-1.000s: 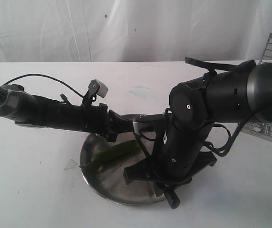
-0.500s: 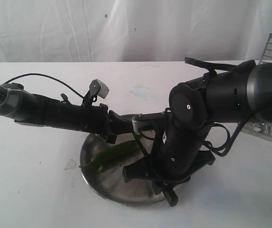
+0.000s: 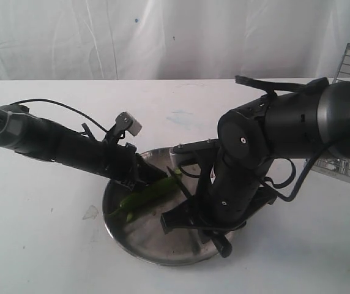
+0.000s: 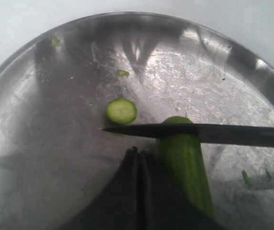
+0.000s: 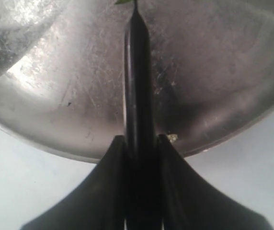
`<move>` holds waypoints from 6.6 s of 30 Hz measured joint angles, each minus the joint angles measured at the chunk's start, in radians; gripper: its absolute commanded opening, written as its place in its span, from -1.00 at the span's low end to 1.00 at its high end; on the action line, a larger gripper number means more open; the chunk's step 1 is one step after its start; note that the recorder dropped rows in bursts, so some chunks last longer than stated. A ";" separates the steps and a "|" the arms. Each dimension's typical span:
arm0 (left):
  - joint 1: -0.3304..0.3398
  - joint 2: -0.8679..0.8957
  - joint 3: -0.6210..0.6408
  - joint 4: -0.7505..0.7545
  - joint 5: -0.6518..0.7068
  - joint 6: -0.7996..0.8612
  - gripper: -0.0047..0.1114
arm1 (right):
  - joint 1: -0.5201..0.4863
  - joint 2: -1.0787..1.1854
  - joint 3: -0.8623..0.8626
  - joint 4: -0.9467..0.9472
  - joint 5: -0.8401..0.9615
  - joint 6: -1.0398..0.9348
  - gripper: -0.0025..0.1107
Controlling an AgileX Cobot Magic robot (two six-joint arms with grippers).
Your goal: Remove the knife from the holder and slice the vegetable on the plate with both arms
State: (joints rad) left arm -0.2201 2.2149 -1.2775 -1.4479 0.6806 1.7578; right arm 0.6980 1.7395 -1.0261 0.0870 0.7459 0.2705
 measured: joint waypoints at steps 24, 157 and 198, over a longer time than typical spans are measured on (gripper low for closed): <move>-0.004 -0.129 -0.002 -0.168 -0.063 -0.026 -0.92 | 0.000 0.000 0.000 0.000 -0.024 0.000 -0.96; -0.330 -0.561 0.606 0.443 -0.568 -0.982 -0.92 | -0.159 0.163 -0.130 0.142 -0.109 -0.473 -0.67; -0.347 -0.923 0.594 0.407 -1.126 -0.849 -0.92 | -0.160 0.087 -0.130 0.144 0.019 -0.496 -0.61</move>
State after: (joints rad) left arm -0.5667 1.2920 -0.6832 -1.0413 -0.4450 0.9087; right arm 0.5375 1.8270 -1.1558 0.2306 0.7645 -0.2252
